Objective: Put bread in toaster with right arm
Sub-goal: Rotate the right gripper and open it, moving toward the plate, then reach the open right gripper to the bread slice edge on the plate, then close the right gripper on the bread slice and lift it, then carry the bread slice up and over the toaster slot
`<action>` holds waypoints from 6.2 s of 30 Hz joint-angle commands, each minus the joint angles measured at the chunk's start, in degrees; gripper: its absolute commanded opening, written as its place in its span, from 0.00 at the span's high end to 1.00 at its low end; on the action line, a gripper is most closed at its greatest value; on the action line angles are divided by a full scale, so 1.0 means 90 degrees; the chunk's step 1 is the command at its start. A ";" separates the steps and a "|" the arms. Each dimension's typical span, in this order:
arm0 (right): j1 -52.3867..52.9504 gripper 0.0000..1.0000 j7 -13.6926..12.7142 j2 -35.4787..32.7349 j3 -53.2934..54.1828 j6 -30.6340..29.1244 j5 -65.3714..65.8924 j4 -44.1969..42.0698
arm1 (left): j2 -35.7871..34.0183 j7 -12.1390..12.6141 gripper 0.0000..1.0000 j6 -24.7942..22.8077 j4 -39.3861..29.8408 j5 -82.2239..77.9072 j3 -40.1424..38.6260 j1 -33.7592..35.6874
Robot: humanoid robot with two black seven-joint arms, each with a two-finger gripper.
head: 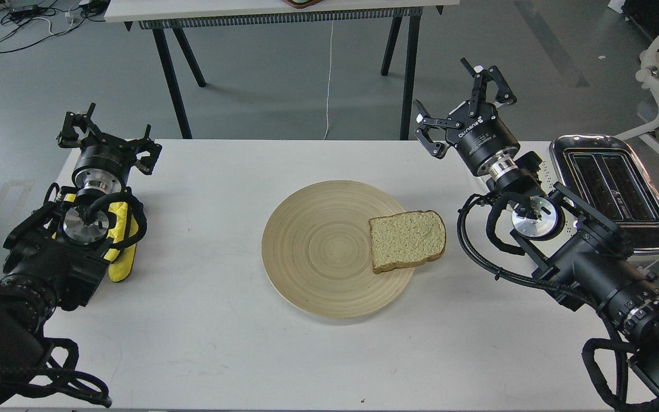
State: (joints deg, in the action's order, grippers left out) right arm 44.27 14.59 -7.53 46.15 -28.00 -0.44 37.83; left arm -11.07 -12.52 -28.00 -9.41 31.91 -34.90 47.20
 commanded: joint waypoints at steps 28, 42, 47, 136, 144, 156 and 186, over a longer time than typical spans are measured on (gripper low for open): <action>0.0013 0.01 0.0030 -0.0266 -0.0673 0.2269 0.2539 0.0483 | 0.0000 -0.0005 0.00 0.0000 0.0000 0.0000 0.0000 0.0000; 0.0013 0.01 0.0030 -0.1292 -0.2148 0.2574 0.2588 0.1538 | 0.0000 -0.0005 0.00 0.0000 0.0000 0.0000 0.0000 0.0000; -0.0094 0.01 0.0030 -0.1634 -0.2305 0.2652 0.2588 0.1880 | 0.0000 -0.0005 0.00 0.0000 0.0000 0.0000 0.0000 0.0000; -0.0925 1.00 0.0020 -0.1956 -0.3868 0.4537 0.3037 0.2954 | 0.0000 -0.0005 0.00 0.0000 0.0000 0.0000 0.0000 0.0000; -0.0428 1.00 0.0020 -0.2394 -0.3263 0.4527 0.2959 0.3295 | 0.0000 -0.0005 0.00 0.0000 0.0000 0.0000 0.0000 0.0000; 0.1008 1.00 -0.0058 -0.6103 -0.3380 0.4449 0.2636 0.5093 | 0.0000 -0.0005 0.00 0.0000 0.0000 0.0000 0.0000 0.0000; 0.0716 1.00 -0.0390 -0.8099 -0.4366 0.3912 0.5233 0.5054 | 0.0000 -0.0005 0.00 0.0000 0.0000 0.0000 0.0000 0.0000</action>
State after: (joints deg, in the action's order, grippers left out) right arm 51.61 11.06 -80.42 6.85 7.20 45.77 83.31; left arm -11.08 -12.57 -28.00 -9.40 31.90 -34.89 47.20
